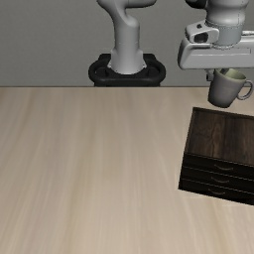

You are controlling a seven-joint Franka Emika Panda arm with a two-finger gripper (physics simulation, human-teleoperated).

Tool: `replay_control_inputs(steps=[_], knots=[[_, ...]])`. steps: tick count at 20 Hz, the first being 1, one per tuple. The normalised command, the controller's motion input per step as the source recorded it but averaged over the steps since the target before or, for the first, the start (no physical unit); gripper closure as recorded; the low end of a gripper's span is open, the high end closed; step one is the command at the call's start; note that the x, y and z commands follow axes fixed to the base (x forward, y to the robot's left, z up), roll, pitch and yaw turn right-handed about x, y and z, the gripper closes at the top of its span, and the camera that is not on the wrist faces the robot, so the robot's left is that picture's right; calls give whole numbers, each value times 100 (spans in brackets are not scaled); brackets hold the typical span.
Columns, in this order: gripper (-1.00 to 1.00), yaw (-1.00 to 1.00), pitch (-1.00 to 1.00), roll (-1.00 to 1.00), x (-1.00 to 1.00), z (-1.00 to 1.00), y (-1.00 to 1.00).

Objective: Pick up the green mug on the table and place it on the wooden cabinet

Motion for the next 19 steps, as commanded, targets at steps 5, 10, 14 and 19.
replay_control_inputs(steps=[5,10,14,19], knots=[[100,0,0,0,80,0,20],[100,0,0,0,20,-40,0],[100,0,0,0,0,-100,0],[-100,0,0,0,0,-40,0]])
